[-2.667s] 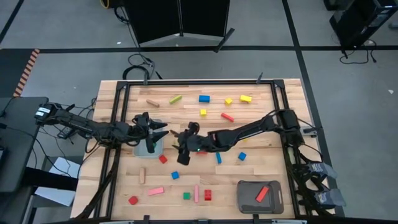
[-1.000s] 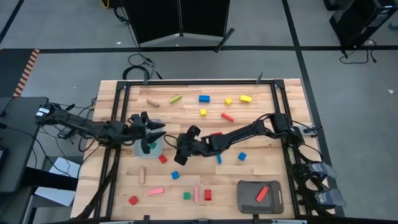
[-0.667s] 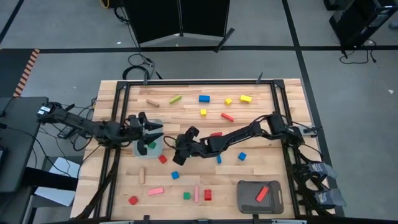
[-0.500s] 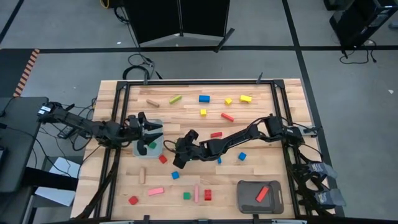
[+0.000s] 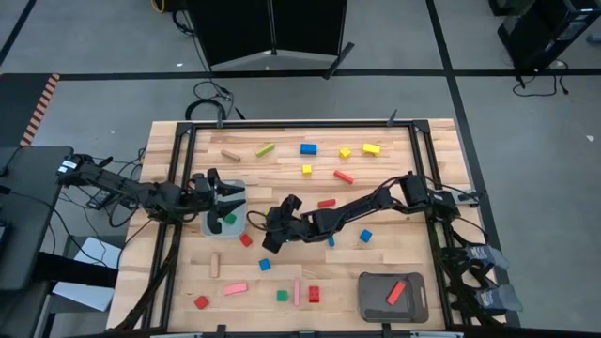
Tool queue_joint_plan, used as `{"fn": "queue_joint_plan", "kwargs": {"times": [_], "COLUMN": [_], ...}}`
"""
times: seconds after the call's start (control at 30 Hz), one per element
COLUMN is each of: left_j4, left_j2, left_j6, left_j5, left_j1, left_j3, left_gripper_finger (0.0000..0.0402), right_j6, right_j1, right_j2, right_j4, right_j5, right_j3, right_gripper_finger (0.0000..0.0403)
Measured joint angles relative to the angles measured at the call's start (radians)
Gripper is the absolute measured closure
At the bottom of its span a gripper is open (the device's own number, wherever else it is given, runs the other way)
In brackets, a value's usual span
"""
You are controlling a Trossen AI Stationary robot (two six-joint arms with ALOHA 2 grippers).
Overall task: Sort blocks by size
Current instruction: Put the middle left blue block into the grey bin
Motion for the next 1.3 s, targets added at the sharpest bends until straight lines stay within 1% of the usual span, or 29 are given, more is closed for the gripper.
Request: {"fn": "queue_joint_plan", "kwargs": {"times": [0.13,0.4,0.5,0.67,0.8,0.9,1.03,1.13,1.3], "left_j4": [-0.003,-0.018,-0.040,-0.053,-0.056,-0.056,-0.056,-0.055,0.000], "left_j2": [0.000,0.001,0.001,0.001,0.002,0.006,0.035,0.071,0.116], "left_j6": [0.000,0.004,-0.022,-0.051,-0.051,-0.070,-0.077,-0.077,-0.077], "left_j5": [0.000,0.000,-0.009,-0.034,-0.034,-0.034,-0.027,-0.025,-0.022], "left_j1": [0.000,0.000,0.000,0.000,0.000,0.000,0.000,0.000,0.000], "left_j3": [0.000,0.000,0.000,0.000,0.000,0.000,0.000,0.000,0.001], "left_gripper_finger": [0.0210,0.0210,0.0210,0.0210,0.0210,0.0210,0.0210,0.0210,0.0210], "right_j6": [0.024,0.018,-0.037,-0.145,-0.238,-0.287,-0.306,-0.338,-0.369], "right_j1": [0.002,0.009,0.008,0.028,0.058,0.081,0.099,0.102,0.114], "right_j2": [0.000,0.000,-0.020,-0.101,-0.107,-0.108,-0.116,-0.161,-0.234], "right_j4": [-0.026,-0.011,0.008,0.042,0.031,-0.010,-0.069,-0.051,-0.098], "right_j5": [-0.013,-0.027,-0.028,-0.037,-0.139,-0.175,-0.132,-0.108,0.003], "right_j3": [0.000,0.000,-0.002,0.002,0.001,0.001,-0.002,-0.002,-0.007], "right_gripper_finger": [0.0127,0.0127,0.0127,0.0130,0.0129,0.0127,0.0128,0.0133,0.0141]}}
